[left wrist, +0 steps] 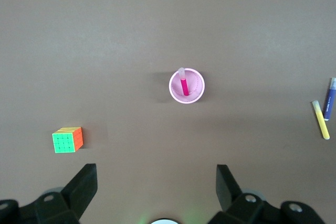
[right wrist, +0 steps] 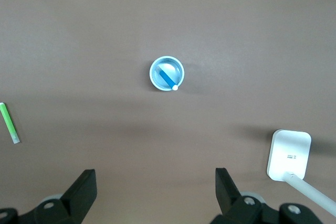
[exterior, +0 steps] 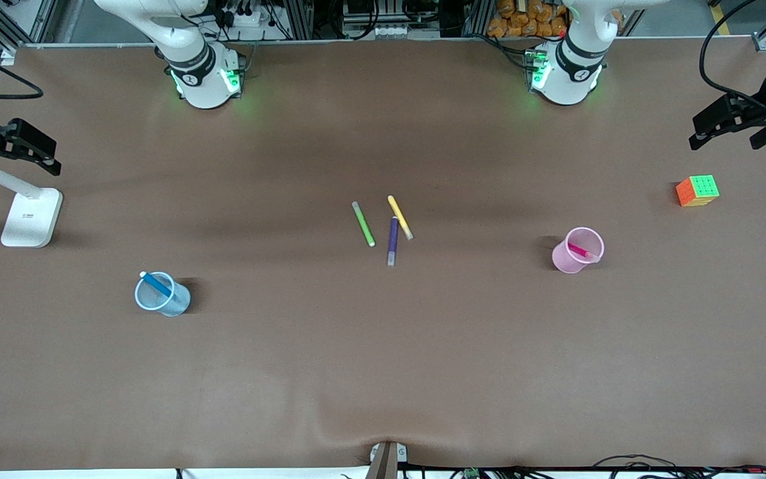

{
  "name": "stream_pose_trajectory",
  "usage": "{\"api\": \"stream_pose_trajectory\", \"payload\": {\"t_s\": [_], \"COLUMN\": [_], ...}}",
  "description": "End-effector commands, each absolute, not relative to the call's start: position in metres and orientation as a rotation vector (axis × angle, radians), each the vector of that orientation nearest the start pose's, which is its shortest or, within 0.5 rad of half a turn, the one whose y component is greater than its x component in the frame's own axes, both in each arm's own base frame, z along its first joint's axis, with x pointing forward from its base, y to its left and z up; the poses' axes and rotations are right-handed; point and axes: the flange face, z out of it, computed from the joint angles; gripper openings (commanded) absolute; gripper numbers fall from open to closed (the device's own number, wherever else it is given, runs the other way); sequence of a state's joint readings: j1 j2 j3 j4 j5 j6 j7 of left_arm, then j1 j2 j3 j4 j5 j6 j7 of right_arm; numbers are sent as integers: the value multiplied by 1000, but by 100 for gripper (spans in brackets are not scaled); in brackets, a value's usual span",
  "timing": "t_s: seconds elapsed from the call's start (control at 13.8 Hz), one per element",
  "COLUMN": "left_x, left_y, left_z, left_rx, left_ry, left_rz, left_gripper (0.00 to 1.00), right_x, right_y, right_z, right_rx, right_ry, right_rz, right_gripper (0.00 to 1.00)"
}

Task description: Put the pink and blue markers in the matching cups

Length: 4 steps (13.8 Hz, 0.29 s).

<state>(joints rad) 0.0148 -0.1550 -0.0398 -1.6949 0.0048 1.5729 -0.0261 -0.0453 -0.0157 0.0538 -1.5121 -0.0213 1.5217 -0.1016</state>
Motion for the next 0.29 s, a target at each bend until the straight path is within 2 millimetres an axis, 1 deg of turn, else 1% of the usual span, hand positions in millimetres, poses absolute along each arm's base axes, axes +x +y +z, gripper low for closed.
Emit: {"api": "stream_pose_trajectory", "payload": {"t_s": [0.0,0.14,0.22], "left_x": [502,499,497], "left_y": [-15,-17,-18], "left_z": [659,663,663], "left_rx": [-3128,-3128,-3131], "left_ry": [1,4,6], "left_rz": [-87,-56,-41], "left_gripper": [100,100,100], "right_x": [538,537,537], "right_y": [-3,-6,-13], "right_z": [660,663,663], "right_rx": [-3157,-3157,-3157], "right_ry": [-197,-202,-212], "right_rz": [-58,-65,-70], "right_gripper": [100,100,100]}}
